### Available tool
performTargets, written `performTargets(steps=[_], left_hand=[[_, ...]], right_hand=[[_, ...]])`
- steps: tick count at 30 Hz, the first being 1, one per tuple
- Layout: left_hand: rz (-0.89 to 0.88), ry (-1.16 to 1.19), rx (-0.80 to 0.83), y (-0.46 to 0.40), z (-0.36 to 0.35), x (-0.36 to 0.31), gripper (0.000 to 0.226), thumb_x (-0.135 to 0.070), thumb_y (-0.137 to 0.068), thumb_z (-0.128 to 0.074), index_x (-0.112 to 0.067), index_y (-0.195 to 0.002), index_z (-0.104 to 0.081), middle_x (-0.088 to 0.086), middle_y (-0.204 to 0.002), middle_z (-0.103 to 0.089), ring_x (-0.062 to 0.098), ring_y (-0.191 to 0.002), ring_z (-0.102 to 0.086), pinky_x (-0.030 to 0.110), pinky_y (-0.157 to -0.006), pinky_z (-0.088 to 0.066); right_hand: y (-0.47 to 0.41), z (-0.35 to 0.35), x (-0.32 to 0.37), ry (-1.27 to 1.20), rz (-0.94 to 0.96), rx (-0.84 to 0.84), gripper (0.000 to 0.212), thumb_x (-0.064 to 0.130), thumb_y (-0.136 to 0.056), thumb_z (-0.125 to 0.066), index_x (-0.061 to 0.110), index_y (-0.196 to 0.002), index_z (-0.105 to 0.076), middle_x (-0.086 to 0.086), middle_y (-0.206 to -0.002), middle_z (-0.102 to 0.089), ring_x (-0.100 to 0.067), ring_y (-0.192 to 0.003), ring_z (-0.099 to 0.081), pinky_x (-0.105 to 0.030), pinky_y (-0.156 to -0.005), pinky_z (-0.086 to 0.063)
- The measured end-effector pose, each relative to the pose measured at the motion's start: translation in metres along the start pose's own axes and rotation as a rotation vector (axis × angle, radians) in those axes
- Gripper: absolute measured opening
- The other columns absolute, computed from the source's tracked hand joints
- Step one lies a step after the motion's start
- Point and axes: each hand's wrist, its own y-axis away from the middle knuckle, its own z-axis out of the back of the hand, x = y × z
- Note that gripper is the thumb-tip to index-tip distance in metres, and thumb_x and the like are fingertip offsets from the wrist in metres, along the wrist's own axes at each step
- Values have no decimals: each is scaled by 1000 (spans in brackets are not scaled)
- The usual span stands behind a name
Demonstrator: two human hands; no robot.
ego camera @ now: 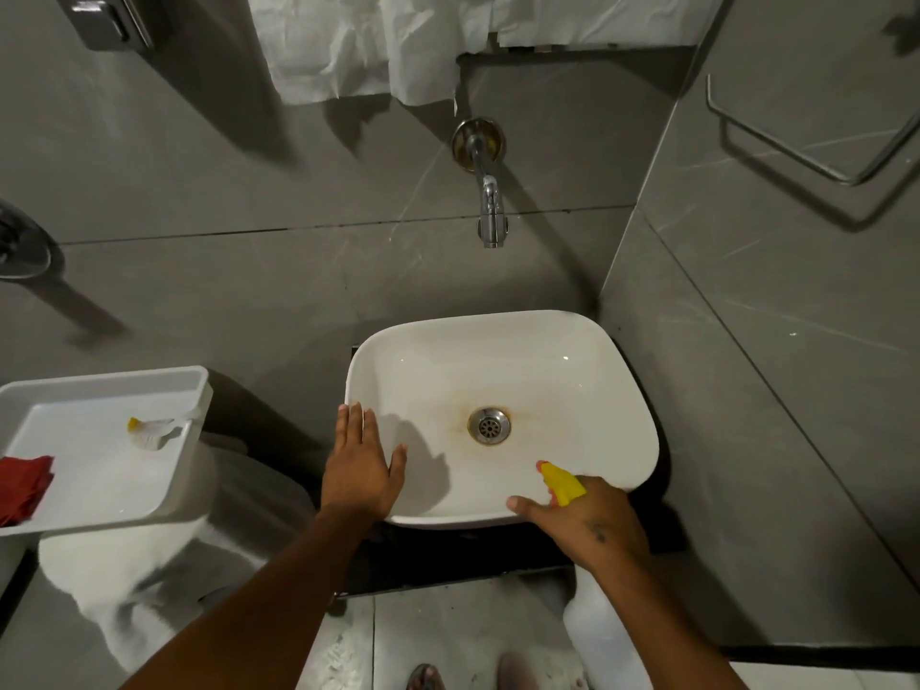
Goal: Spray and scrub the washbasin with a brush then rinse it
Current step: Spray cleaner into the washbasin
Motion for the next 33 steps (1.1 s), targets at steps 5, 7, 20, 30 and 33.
performTargets(steps=[5,7,20,30,33], left_hand=[[0,-6,-5,1,-1,0,81,-60,-98,-30,-5,-155,-14,12,-166,-5,26,-152,8,44,-121,-17],[5,-8,-13,1,-1,0,81,-60,-98,-30,-5,-155,-15,12,-166,-6,26,-152,7,44,-120,-17],[11,22,5,3,5,-6,80,-55,-99,-35,-3,-155,-12,13,-166,-3,27,-152,7,43,-121,-14],[10,15,8,2,4,-3,82,-58,-98,-33,-4,-156,-11,13,-166,-3,26,-152,8,43,-122,-14],[13,11,-2,2,2,-3,83,-59,-98,-33,-4,-156,-12,11,-166,-3,25,-152,8,43,-121,-15]], right_hand=[[8,-22,30,66,56,22,81,86,-56,-51,56,-131,-48,14,-112,-69,-16,-108,-63,-31,-81,-55],[8,-24,39,45,88,23,87,88,-56,-50,53,-135,-44,10,-112,-67,-18,-107,-61,-33,-81,-54],[-17,22,16,24,-62,-157,81,89,-61,-48,48,-131,-51,2,-115,-68,-27,-107,-63,-36,-82,-54],[-17,34,-13,-18,-113,-154,76,82,-68,-53,45,-134,-50,2,-113,-66,-28,-91,-68,-38,-79,-57],[-16,30,-13,-5,-91,-151,78,84,-65,-52,48,-134,-49,6,-106,-65,-24,-93,-66,-34,-75,-54]])
